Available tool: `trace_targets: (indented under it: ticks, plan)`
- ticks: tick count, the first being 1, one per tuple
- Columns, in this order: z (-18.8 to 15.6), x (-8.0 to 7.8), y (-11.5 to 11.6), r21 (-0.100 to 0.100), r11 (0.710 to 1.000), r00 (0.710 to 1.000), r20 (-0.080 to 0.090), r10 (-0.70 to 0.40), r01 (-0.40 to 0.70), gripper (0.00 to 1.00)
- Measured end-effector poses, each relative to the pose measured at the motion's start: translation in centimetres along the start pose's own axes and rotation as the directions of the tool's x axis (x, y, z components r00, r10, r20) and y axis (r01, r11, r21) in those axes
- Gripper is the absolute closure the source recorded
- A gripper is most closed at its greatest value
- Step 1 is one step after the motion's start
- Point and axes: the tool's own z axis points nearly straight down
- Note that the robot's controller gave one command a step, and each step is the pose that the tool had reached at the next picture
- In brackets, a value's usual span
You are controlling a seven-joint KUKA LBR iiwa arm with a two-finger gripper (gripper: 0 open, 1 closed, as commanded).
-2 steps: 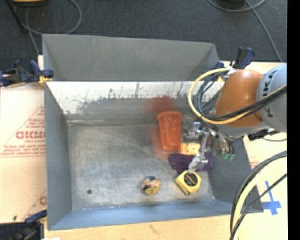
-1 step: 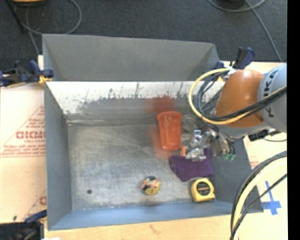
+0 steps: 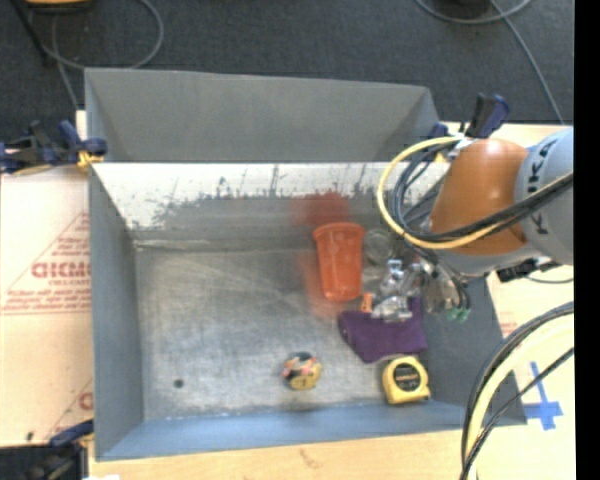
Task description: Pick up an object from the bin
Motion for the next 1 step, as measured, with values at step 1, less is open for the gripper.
trace_targets:
  ticks: [1]
  plan:
    - [1.24, 1.9, 2.59, 0.001, 0.999, 0.999, 0.002, -0.036, 0.036, 1.0]
